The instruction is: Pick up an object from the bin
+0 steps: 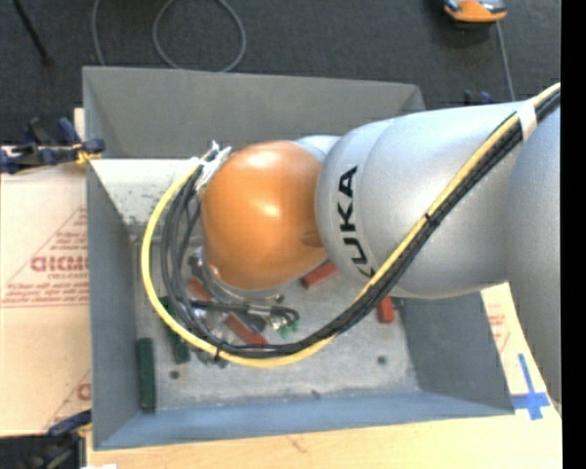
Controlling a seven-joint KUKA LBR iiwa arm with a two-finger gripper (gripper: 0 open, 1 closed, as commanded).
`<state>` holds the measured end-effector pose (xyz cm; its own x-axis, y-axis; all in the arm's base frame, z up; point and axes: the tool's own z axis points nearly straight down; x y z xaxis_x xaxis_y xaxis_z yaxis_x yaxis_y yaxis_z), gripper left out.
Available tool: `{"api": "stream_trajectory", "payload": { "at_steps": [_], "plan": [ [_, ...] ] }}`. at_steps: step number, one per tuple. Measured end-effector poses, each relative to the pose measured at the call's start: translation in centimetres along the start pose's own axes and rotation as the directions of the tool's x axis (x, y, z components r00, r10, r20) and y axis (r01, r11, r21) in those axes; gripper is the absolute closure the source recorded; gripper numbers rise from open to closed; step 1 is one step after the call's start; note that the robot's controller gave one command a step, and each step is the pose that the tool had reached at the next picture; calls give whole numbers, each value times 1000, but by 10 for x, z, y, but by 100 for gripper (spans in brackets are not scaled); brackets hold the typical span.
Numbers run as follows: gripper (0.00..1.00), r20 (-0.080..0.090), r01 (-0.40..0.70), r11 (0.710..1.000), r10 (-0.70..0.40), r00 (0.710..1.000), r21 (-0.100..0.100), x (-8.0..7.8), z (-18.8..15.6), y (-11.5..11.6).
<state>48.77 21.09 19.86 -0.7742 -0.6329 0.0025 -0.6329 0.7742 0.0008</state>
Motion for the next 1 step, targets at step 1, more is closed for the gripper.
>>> {"api": "stream_trajectory", "payload": {
  "at_steps": [1],
  "plan": [
    [100,2,31,1000,-31,1000,2,42,13,-38]
  ]
}}
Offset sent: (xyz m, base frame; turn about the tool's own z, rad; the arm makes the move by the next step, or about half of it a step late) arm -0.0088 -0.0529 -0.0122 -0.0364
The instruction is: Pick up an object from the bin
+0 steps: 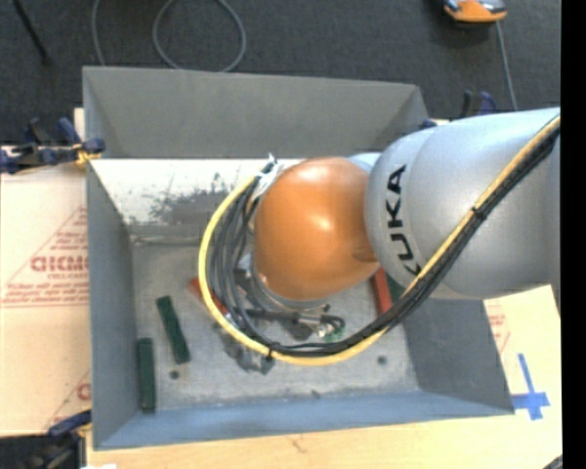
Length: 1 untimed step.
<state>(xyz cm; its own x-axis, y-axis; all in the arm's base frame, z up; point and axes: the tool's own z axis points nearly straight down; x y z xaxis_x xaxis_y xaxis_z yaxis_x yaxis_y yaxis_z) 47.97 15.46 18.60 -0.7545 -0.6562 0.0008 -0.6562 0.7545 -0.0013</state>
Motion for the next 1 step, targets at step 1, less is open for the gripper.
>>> {"api": "stream_trajectory", "payload": {
  "at_steps": [1],
  "plan": [
    [100,0,-323,947,323,947,0,85,34,-106]
  ]
}}
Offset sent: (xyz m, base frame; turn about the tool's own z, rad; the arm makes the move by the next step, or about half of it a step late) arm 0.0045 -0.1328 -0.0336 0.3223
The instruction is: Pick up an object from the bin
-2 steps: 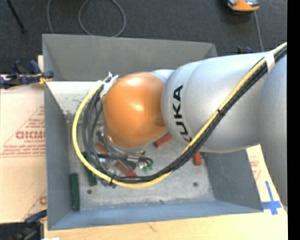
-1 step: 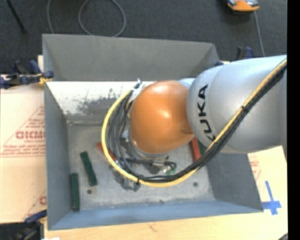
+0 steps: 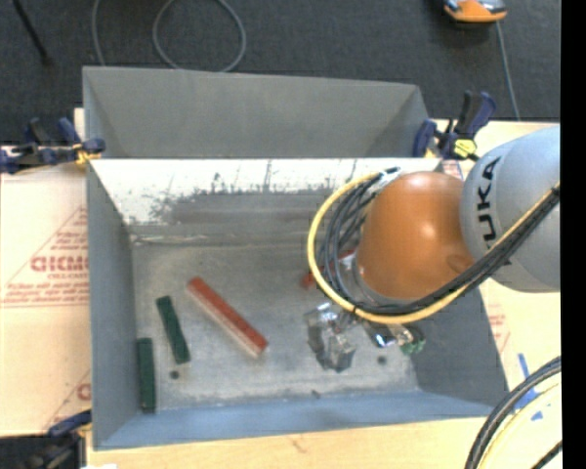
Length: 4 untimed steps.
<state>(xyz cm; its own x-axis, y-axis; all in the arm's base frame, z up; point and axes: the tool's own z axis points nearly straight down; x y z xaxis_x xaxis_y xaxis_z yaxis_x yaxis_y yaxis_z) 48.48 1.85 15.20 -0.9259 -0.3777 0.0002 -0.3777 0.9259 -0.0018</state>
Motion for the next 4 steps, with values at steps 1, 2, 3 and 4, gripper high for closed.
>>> {"api": "stream_trajectory", "payload": {
  "at_steps": [1,2,3,4],
  "plan": [
    [0,2,4,1000,-4,1000,-1,-1,-1,2],
    [0,4,-10,1000,10,1000,-5,-85,76,37],
    [100,5,-15,1000,15,1000,-2,-83,72,34],
    [0,5,-16,1000,16,1000,-2,-83,72,34]
  ]
}}
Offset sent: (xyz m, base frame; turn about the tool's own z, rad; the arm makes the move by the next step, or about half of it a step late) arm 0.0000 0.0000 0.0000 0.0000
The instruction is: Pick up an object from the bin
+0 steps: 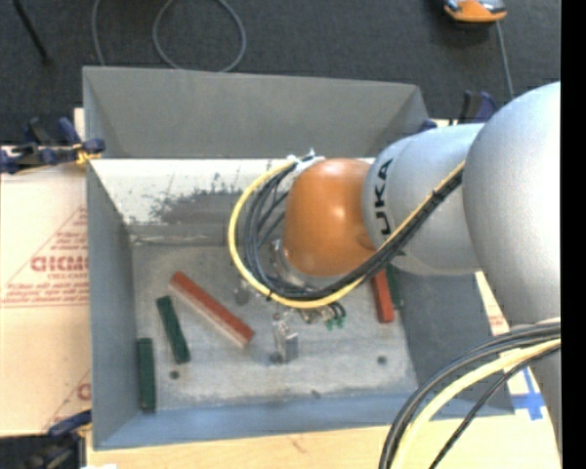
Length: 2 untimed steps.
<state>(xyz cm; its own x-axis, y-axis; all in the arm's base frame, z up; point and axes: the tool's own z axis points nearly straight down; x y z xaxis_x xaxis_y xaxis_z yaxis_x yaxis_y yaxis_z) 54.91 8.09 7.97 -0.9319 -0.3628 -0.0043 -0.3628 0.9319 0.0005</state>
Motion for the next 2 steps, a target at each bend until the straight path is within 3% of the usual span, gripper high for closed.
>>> {"api": "stream_trajectory", "payload": {
  "at_steps": [1,2],
  "plan": [
    [0,2,-38,999,38,999,-3,-26,9,64],
    [0,3,-136,991,136,991,-2,-76,9,86]
  ]
}}
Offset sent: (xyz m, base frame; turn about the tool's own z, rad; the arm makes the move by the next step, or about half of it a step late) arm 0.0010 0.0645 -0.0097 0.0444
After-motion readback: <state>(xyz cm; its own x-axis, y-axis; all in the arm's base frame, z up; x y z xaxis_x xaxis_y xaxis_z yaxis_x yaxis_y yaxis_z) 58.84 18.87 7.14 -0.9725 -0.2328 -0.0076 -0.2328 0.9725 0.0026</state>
